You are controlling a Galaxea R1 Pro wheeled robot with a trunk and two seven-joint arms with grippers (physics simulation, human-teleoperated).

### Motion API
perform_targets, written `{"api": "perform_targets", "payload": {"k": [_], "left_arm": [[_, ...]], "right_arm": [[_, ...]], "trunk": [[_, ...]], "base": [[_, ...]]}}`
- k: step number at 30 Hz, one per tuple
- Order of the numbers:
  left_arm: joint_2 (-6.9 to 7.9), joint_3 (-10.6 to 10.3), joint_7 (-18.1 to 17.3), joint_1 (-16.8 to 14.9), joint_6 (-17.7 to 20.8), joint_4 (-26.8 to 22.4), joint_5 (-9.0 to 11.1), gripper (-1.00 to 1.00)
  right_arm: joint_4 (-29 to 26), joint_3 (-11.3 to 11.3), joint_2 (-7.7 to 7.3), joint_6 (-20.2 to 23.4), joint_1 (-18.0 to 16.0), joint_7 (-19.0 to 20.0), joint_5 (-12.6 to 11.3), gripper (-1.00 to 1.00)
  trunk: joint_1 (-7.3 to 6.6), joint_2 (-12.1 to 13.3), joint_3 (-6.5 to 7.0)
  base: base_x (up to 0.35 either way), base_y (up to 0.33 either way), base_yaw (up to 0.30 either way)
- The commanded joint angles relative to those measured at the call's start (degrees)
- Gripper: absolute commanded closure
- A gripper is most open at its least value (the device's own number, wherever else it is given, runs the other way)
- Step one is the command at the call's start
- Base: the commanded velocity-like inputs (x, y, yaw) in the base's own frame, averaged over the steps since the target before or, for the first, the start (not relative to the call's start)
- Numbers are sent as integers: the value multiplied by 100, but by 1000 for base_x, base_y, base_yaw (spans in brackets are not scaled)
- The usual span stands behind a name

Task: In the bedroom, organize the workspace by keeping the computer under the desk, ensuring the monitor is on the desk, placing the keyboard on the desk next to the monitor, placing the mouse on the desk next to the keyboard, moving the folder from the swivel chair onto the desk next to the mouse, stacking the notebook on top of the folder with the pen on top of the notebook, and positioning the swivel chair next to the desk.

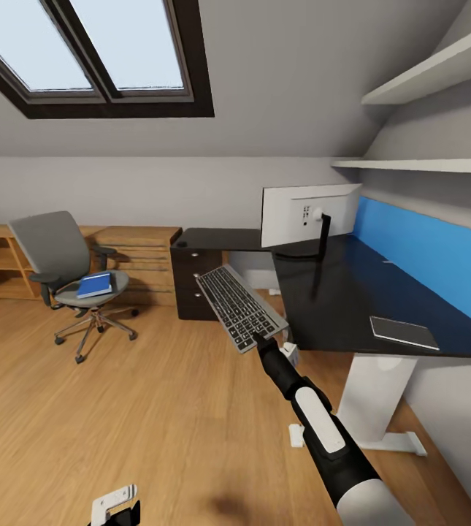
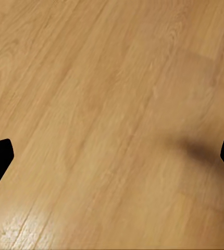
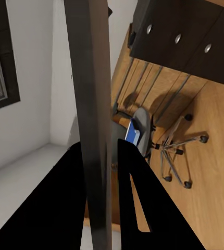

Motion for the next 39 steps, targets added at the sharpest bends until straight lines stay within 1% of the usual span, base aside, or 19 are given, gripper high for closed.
{"api": "perform_targets", "payload": {"k": [1,26,31,32,33,34,39], "left_arm": [[8,-28,51,-1,18,-10,47,-100],[15,-27,51,2,0,-10,51,-100],[10,-27,59,-1,0,-10,48,-100],[9,-27,59,0,0,-10,48,-100],[11,-27,59,2,0,-10,47,-100],[10,-27,59,2,0,-10,47,-100],[8,-27,60,3,0,-10,47,-100]], "right_arm": [[15,-2,1,21,-3,31,-66,100],[70,13,9,13,-1,65,-69,100],[70,13,51,26,-2,66,-77,100],[70,12,65,27,-3,66,-100,100],[70,9,81,30,-2,66,-234,100],[70,9,84,33,-3,66,-287,100],[70,4,82,37,-3,66,-372,100]], "trunk": [[-20,39,13],[-570,1041,462],[-679,1242,551],[-701,1282,569],[-723,1322,587],[-745,1362,605],[-855,1563,695]], "base": [[273,15,0],[326,113,0],[330,130,0],[330,130,0],[330,130,0],[330,130,0],[330,130,0]]}}
